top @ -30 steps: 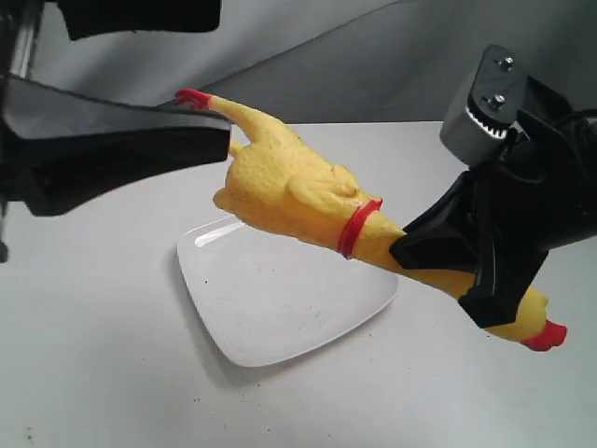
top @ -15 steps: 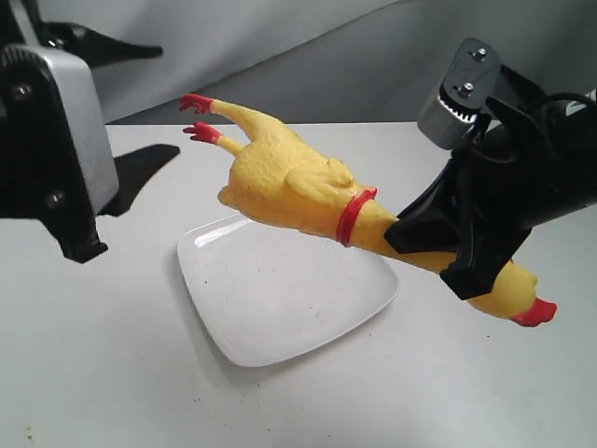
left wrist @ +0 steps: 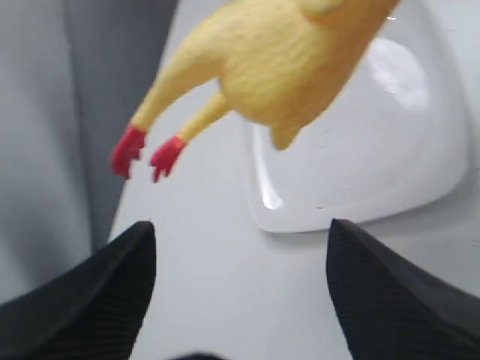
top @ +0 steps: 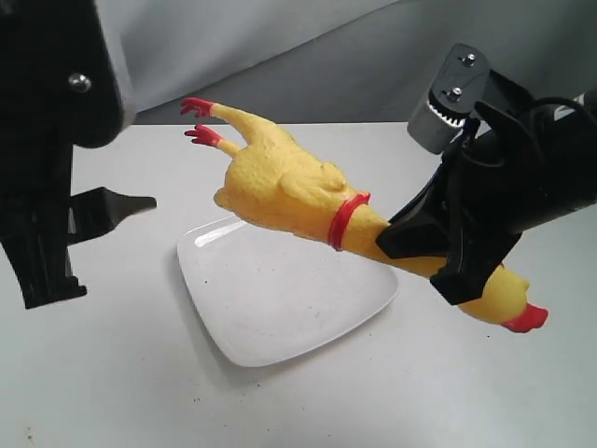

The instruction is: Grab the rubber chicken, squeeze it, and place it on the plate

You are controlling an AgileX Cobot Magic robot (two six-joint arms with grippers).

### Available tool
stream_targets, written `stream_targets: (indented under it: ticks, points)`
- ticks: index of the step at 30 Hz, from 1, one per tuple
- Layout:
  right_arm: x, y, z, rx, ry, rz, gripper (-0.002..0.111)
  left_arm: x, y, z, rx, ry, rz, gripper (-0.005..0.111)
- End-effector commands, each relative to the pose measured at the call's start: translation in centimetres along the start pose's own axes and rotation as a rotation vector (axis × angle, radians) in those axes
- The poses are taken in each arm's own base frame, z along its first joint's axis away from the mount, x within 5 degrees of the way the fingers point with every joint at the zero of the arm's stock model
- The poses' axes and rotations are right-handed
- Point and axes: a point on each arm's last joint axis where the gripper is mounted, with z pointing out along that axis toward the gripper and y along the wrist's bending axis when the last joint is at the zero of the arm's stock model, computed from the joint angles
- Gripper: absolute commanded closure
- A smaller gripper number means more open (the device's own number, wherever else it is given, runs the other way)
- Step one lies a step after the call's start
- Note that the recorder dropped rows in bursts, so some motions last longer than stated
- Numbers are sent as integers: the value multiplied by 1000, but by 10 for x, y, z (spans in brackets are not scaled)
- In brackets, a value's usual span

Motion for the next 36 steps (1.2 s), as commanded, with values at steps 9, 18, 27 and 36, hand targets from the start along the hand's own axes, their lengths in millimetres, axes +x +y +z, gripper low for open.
stream_targets:
  ticks: [9, 18, 27, 36]
  points:
    - [-19, 38, 13, -83, -3, -152, 108, -20, -13, 30, 309, 182, 121, 44]
    - [-20, 40, 14, -87, -5, -142, 108, -46, -39, 20, 308, 83, 273, 44]
    - [-19, 41, 14, -97, 2, -139, 108, -55, -35, 22, 234, 4, 274, 22]
    - [-19, 41, 14, -97, 2, -139, 108, -57, -34, 25, 218, 2, 200, 16]
